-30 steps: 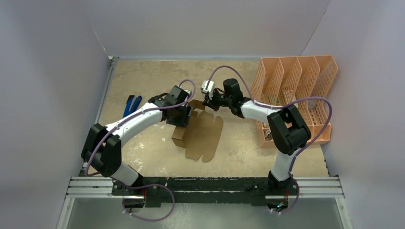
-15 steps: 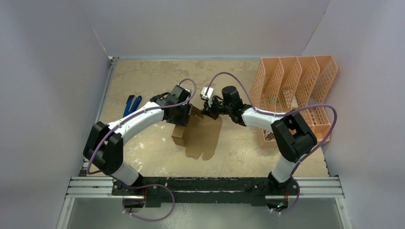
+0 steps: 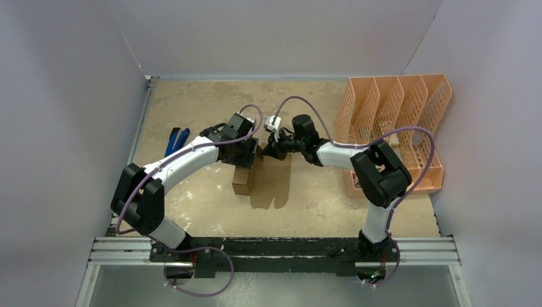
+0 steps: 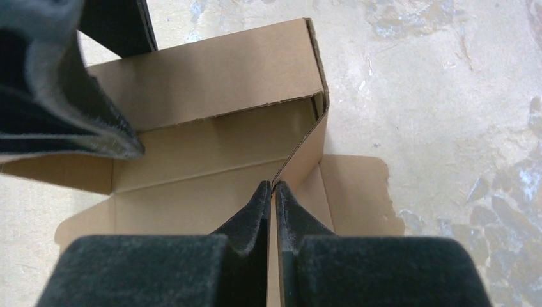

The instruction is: Fold the paper box

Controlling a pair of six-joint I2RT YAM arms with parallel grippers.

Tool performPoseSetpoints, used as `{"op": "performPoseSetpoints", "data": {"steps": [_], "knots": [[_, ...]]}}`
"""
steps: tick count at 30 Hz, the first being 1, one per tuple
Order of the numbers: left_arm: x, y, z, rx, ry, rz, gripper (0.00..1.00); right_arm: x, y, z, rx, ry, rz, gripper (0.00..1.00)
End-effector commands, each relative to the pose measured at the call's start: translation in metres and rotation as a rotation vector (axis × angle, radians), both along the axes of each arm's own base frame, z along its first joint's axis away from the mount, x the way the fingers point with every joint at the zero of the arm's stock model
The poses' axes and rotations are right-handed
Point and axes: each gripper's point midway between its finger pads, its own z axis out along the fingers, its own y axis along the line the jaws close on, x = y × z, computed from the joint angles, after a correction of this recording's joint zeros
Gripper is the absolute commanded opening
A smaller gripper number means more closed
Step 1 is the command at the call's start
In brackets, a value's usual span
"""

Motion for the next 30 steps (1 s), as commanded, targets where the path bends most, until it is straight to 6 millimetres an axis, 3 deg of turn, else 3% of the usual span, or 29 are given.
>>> {"op": "performPoseSetpoints", "data": {"steps": [1, 6, 9, 12, 14, 24, 30], "knots": [[0.013, -0.013, 0.031, -0.077, -0.113, -0.058, 0.59, -0.004, 0.012, 0.007, -0.007, -0.009, 0.095, 0.06], [0.026, -0.001, 0.055, -0.115, -0.186, -0.040, 0.66, 0.004, 0.011, 0.006, -0.030, -0.033, 0.081, 0.06], [0.040, 0.020, 0.071, -0.194, -0.225, 0.049, 0.70, 0.005, 0.010, 0.005, -0.041, -0.035, 0.078, 0.06], [0.052, 0.049, 0.072, -0.225, -0.245, 0.194, 0.74, 0.007, 0.010, 0.006, -0.045, -0.044, 0.070, 0.06], [0.055, 0.054, 0.065, -0.238, -0.228, 0.238, 0.75, 0.009, 0.009, 0.007, -0.047, -0.054, 0.065, 0.06], [0.091, 0.020, 0.043, -0.449, -0.213, 0.267, 0.75, 0.005, 0.011, 0.013, -0.023, -0.050, 0.077, 0.09], [0.097, -0.002, 0.026, -0.499, -0.139, 0.165, 0.74, -0.003, 0.012, 0.016, -0.004, -0.039, 0.110, 0.14]]}}
